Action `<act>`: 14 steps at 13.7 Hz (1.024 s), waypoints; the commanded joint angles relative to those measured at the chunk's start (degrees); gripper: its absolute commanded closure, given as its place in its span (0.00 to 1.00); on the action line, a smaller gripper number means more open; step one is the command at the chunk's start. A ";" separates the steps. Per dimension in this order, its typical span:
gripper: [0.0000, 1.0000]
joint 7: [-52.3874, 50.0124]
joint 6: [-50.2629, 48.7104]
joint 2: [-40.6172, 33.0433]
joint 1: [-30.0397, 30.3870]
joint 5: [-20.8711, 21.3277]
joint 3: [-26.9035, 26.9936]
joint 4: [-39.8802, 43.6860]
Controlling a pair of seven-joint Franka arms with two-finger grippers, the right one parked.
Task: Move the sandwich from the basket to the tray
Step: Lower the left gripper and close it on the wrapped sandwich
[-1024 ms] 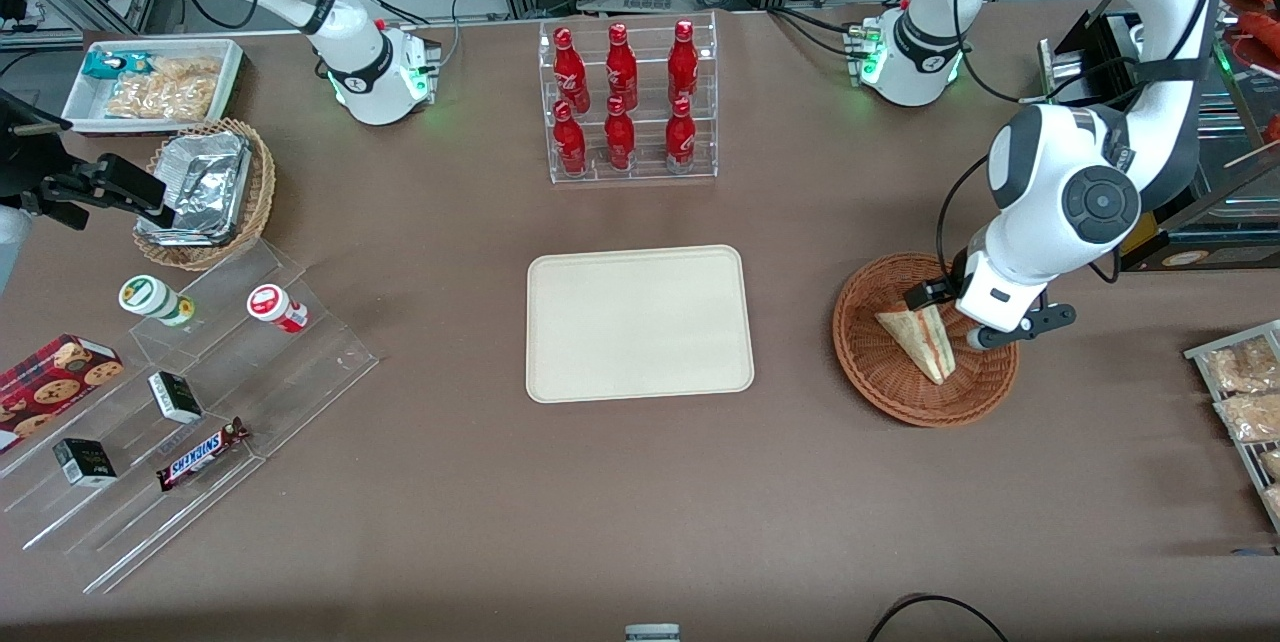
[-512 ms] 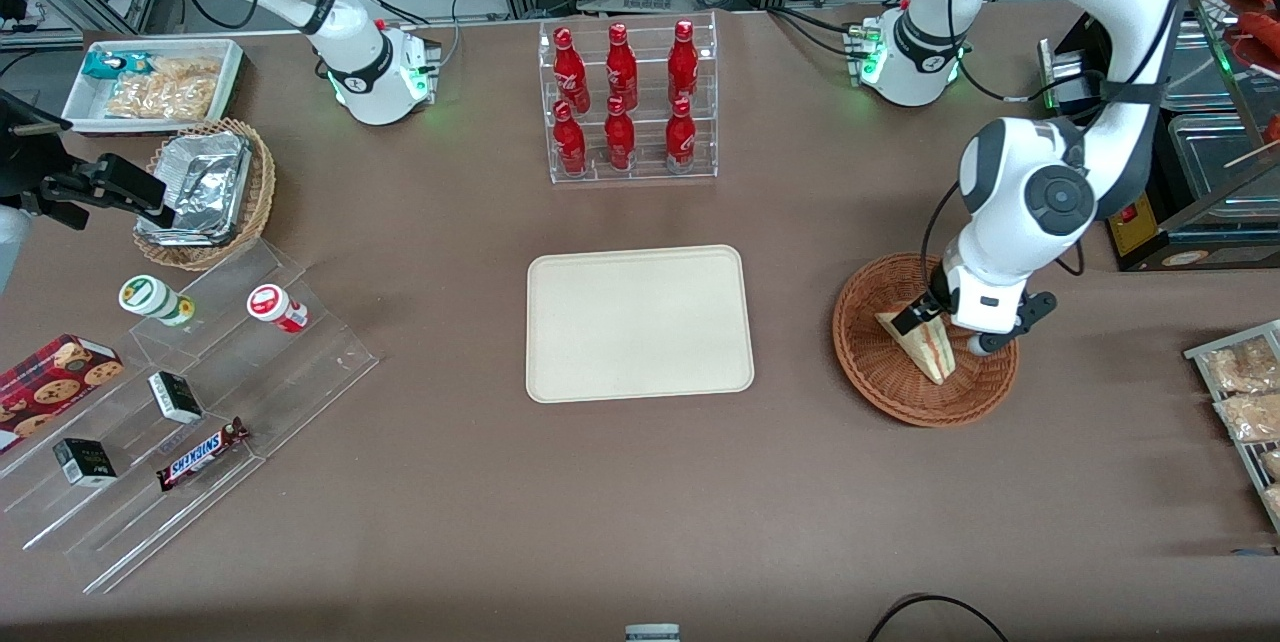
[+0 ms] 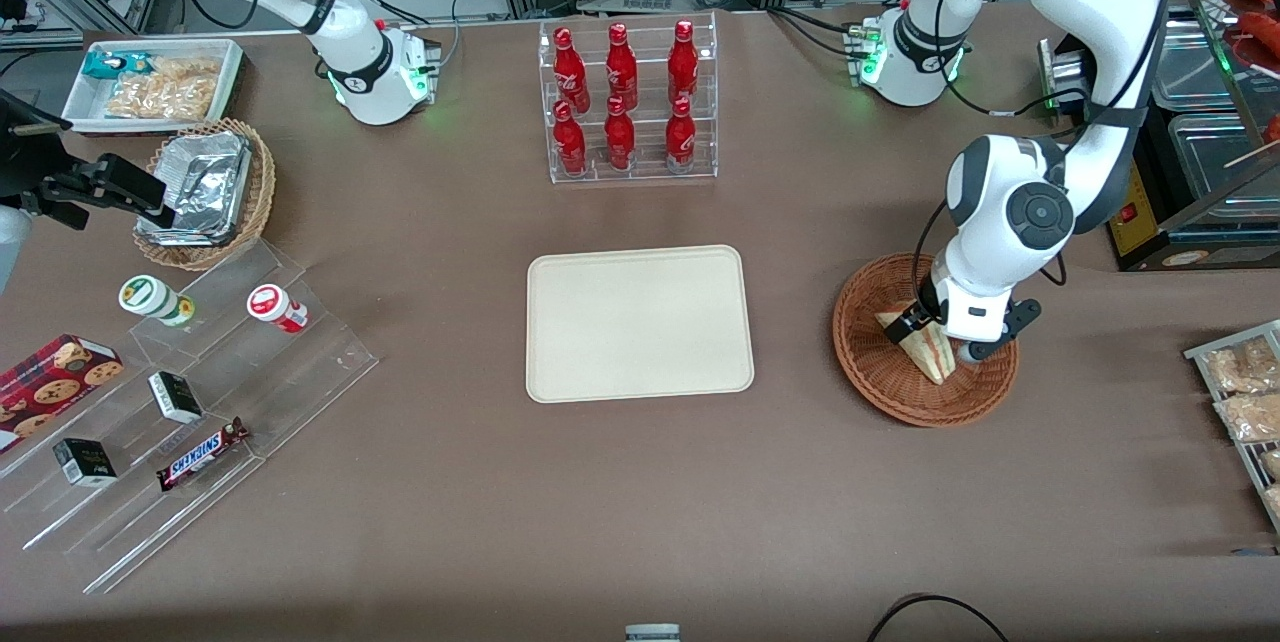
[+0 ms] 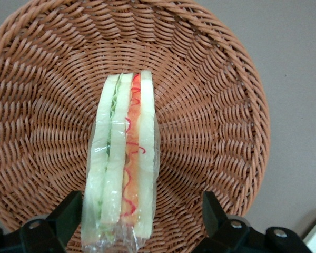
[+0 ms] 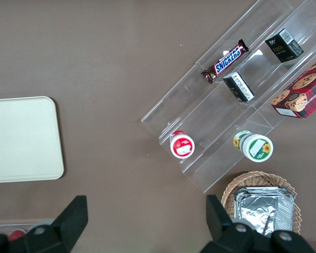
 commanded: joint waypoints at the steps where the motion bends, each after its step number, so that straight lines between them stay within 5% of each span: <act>1: 0.00 -0.92 1.14 1.47 -0.10 1.82 0.28 0.16; 2: 0.09 -0.92 1.14 1.74 -0.01 3.40 0.28 0.16; 5: 0.79 -0.83 0.70 1.65 0.25 3.68 0.46 0.16; 11: 0.99 1.02 -9.55 -0.72 -0.36 3.76 0.28 3.22; 14: 0.99 0.58 -19.40 -0.90 -3.07 3.68 -0.16 8.93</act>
